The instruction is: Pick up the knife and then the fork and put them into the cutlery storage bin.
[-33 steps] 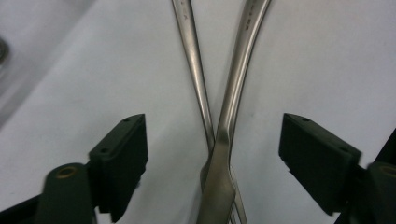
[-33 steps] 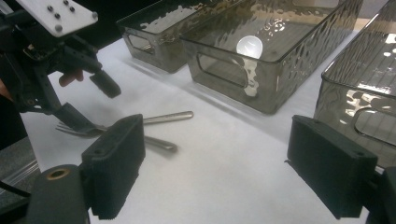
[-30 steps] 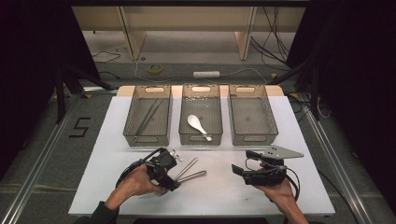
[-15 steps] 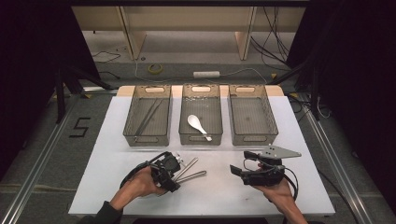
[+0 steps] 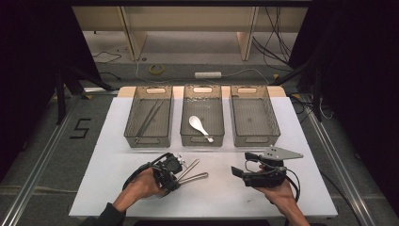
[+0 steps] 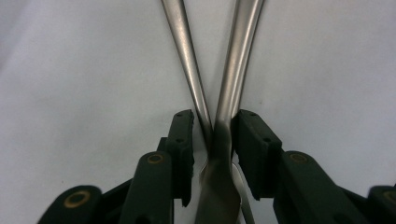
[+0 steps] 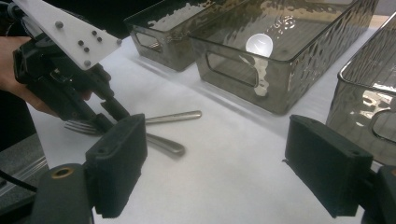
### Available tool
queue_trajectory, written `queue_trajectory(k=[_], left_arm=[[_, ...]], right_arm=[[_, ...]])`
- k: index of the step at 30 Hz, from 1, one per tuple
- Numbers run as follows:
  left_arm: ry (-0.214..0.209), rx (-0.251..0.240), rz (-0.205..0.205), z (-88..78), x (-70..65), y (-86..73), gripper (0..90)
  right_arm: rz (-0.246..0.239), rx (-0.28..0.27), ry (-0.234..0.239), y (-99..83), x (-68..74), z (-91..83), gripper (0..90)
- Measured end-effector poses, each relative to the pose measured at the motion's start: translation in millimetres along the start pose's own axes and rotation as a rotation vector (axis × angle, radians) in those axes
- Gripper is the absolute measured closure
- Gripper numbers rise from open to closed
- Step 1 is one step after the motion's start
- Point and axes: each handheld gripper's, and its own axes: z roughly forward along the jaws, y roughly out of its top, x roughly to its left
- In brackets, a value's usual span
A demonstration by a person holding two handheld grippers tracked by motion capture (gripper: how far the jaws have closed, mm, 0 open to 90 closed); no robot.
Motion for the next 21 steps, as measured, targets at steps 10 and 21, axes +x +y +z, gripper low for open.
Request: queue_trajectory(k=[10, 21], left_arm=[[0.0, -0.022, -0.005, -0.6, 4.3, -1.9, 78.1], [-0.005, -0.039, 0.008, -1.8, 4.5, -3.5, 79.1]], right_arm=[[0.003, -0.001, 0.002, -0.1, -0.9, 0.1, 22.1], [-0.001, -0.002, 0.002, 0.0, -1.7, -0.1, 22.4]])
